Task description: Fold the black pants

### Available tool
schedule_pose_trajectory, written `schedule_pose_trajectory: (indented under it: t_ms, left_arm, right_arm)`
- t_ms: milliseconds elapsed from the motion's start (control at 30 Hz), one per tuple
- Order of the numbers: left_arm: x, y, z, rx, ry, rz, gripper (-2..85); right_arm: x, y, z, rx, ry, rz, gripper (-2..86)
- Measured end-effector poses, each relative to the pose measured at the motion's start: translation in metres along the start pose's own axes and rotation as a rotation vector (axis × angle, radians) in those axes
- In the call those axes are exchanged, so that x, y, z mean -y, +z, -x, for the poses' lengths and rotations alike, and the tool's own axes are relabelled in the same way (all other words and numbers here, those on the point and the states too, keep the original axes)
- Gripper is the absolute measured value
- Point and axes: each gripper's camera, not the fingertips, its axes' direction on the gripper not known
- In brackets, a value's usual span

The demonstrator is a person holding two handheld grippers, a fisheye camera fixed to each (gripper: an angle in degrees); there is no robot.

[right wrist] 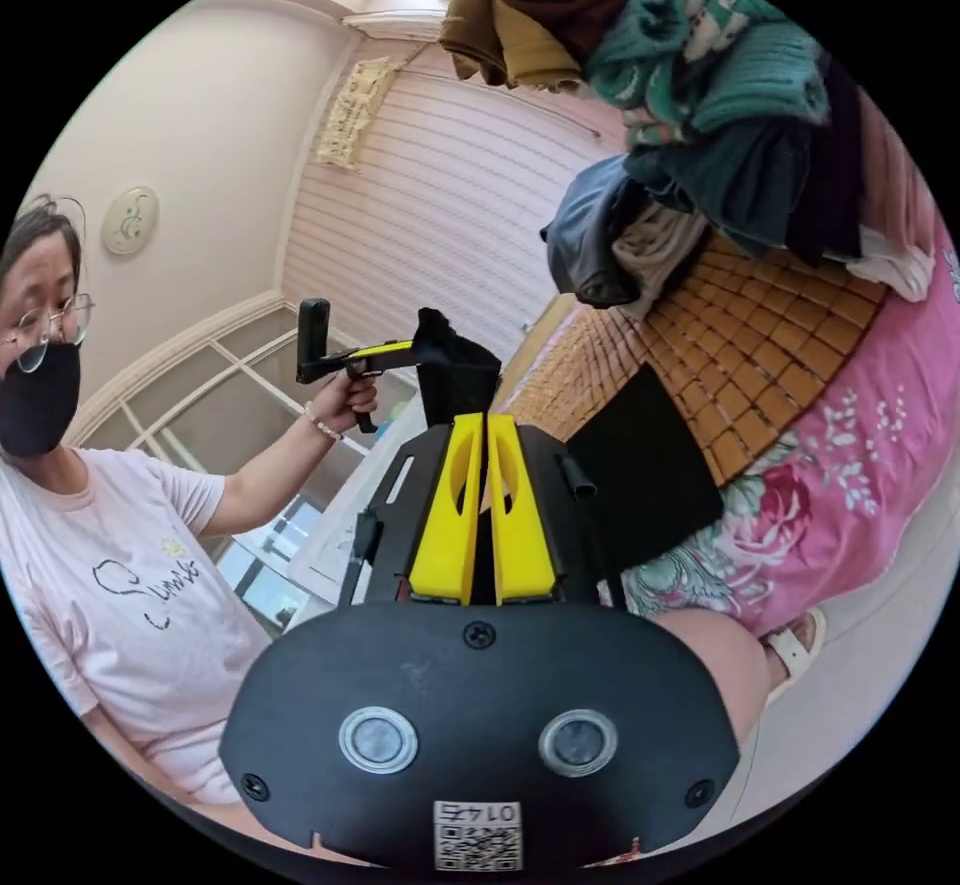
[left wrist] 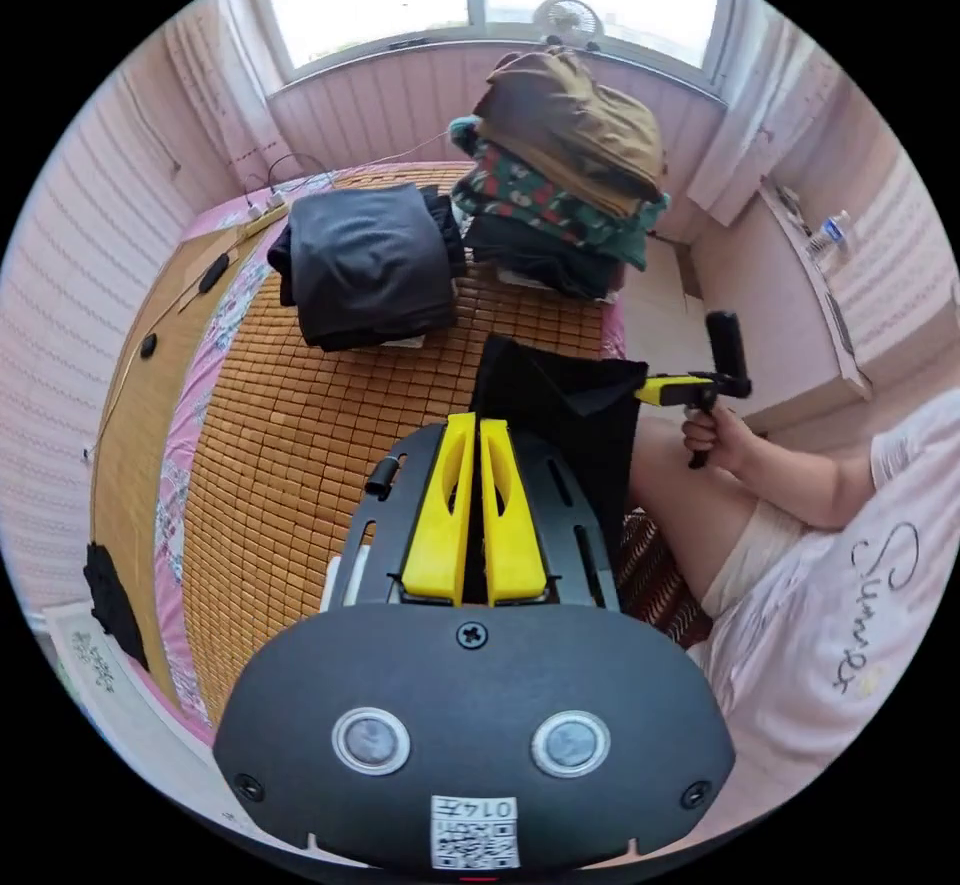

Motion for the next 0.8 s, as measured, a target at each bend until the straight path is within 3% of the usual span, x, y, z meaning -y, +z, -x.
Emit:
schedule_pose_trajectory:
  t_ms: [133, 300, 367, 433, 600, 733, 800]
  left_arm:
    - [0.049, 0.109, 0.036, 0.006, -0.131, 0.125, -1.0]
    - [0.07, 0.195, 0.017, -0.128, 0.007, 0.248, -1.0]
    - [0.063, 0.206, 0.004, -0.097, 0.08, 0.261, -1.0]
    - [0.054, 0.202, 0.003, -0.118, 0.104, 0.248, -1.0]
    - [0.017, 0.124, -0.007, -0.254, 0.256, 0.074, -1.0]
    - [-0.032, 0.028, -0.019, -0.412, 0.42, -0.047, -1.0]
    - [-0.049, -0.005, -0.021, -0.448, 0.468, -0.071, -1.0]
  right_arm:
    - [-0.003, -0.008, 0.011, -0.245, 0.027, 0.015, 0.1]
    - [0.003, 0.009, -0.01, -0.385, 0.055, 0.094, 2.7]
    - [0.012, 0.032, -0.029, -0.423, 0.106, 0.178, 12.0]
    - [0.02, 0.05, -0.037, -0.428, 0.115, 0.233, 14.5]
    - [0.032, 0.072, -0.044, -0.301, 0.036, 0.21, 19.7]
    - [0.029, 0.085, -0.056, 0.036, 0.005, 0.137, 22.4]
    - [0.029, 0.099, -0.054, 0.136, -0.033, 0.176, 19.3]
